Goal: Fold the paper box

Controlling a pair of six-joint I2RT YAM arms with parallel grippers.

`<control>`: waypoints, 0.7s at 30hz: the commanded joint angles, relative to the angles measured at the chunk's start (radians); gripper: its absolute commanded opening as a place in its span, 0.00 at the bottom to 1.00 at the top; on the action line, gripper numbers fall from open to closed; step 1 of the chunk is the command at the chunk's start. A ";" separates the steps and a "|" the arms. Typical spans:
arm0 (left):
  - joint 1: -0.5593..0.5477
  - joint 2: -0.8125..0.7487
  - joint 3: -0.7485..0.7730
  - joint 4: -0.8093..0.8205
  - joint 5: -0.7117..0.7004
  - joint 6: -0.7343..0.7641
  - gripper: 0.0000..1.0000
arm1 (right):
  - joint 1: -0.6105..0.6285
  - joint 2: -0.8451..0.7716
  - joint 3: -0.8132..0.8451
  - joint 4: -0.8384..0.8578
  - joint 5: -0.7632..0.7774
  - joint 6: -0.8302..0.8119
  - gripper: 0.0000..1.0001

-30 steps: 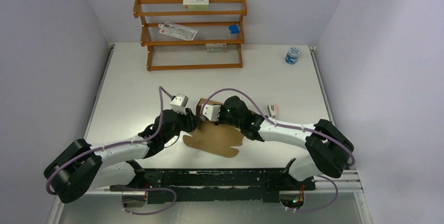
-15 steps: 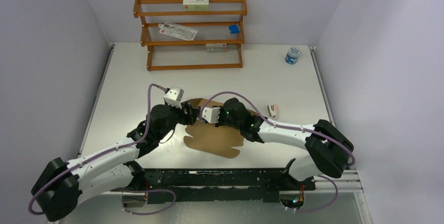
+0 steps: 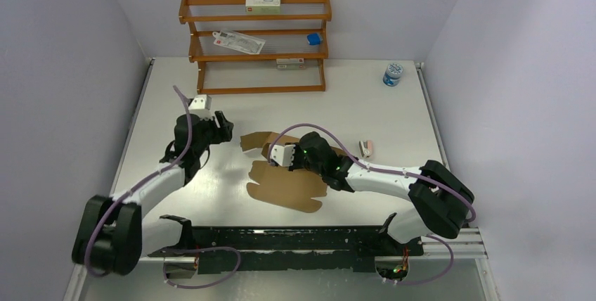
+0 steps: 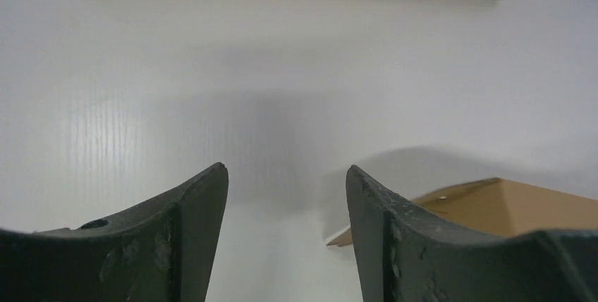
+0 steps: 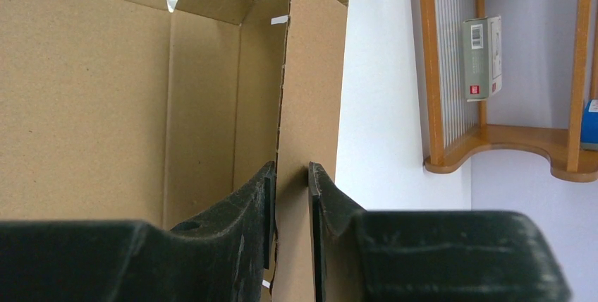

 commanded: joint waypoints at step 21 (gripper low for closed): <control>0.014 0.379 0.165 0.032 0.530 0.128 0.54 | 0.008 0.016 0.032 -0.026 0.000 -0.022 0.26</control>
